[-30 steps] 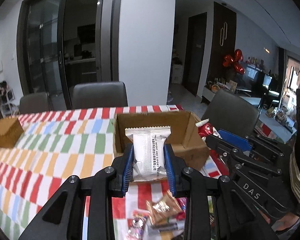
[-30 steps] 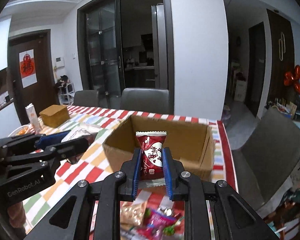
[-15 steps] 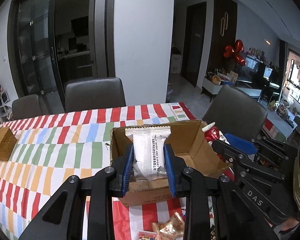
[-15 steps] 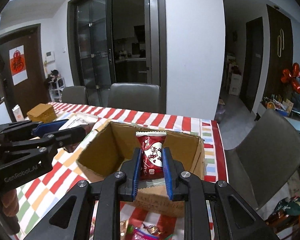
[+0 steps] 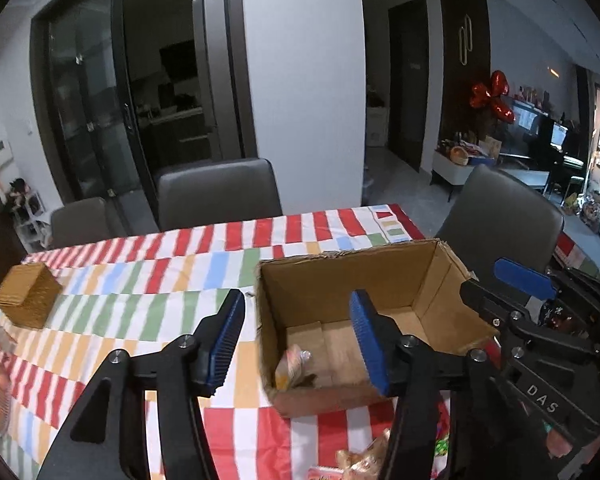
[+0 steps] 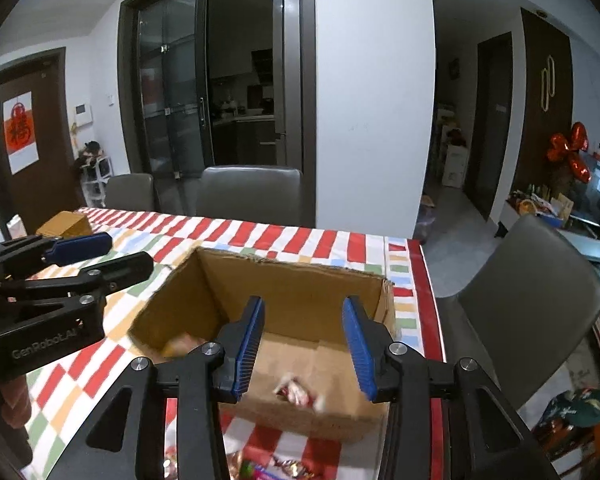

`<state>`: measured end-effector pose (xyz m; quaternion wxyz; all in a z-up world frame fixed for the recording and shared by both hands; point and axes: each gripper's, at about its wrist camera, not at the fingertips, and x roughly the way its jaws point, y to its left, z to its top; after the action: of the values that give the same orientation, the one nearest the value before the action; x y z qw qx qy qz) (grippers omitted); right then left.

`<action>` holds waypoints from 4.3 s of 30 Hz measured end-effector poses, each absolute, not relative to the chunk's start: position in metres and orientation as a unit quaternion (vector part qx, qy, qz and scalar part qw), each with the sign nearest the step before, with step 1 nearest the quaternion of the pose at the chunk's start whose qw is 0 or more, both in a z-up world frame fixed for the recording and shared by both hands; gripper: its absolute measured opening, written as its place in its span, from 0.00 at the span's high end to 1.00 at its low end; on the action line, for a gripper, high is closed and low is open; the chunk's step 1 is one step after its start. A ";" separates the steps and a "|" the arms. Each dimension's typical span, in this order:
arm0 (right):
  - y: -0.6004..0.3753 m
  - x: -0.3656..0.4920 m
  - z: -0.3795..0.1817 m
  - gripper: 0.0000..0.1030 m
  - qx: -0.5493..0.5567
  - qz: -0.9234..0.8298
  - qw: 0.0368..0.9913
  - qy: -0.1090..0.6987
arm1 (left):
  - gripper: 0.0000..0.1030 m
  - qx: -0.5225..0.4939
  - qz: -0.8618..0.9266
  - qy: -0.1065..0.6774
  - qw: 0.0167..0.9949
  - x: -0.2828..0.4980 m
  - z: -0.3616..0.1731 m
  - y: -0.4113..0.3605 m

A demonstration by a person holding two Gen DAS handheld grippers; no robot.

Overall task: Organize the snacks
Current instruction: 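Move both open tools back to the snack pile, then grasp the pink Lotso candy bar with the left tool while the right tool grasps the silver bar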

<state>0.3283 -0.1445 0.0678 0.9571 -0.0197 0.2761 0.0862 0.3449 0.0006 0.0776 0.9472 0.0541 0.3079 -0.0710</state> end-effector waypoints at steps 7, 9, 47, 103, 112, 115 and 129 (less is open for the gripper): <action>-0.137 0.290 0.075 0.52 -0.025 0.111 0.957 0.266 | 0.38 0.055 -0.069 0.287 0.954 0.295 0.087 0.010; -0.134 0.279 0.075 0.51 -0.021 0.124 0.956 0.264 | 0.38 0.053 -0.069 0.282 0.956 0.280 0.088 0.014; -0.079 0.189 -0.026 0.51 -0.129 0.252 0.871 0.401 | 0.33 0.066 -0.052 0.398 0.914 0.165 -0.020 0.044; -0.065 0.266 -0.120 0.68 -0.139 0.253 0.817 0.500 | 0.49 0.041 -0.108 0.516 0.849 0.271 -0.132 0.030; -0.059 0.264 -0.120 0.78 -0.139 0.265 0.815 0.497 | 0.76 0.049 -0.116 0.515 0.848 0.276 -0.131 0.022; -0.058 0.261 -0.119 0.80 -0.133 0.268 0.816 0.495 | 0.77 0.039 -0.111 0.516 0.848 0.270 -0.129 0.026; -0.064 0.242 -0.081 0.81 -0.094 0.264 0.849 0.447 | 0.78 0.015 -0.082 0.454 0.887 0.231 -0.074 0.041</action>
<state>0.2425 -0.0638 -0.0812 0.8494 -0.0939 0.4472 0.2638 0.2313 0.0405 -0.0745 0.8868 0.0146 0.4545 -0.0825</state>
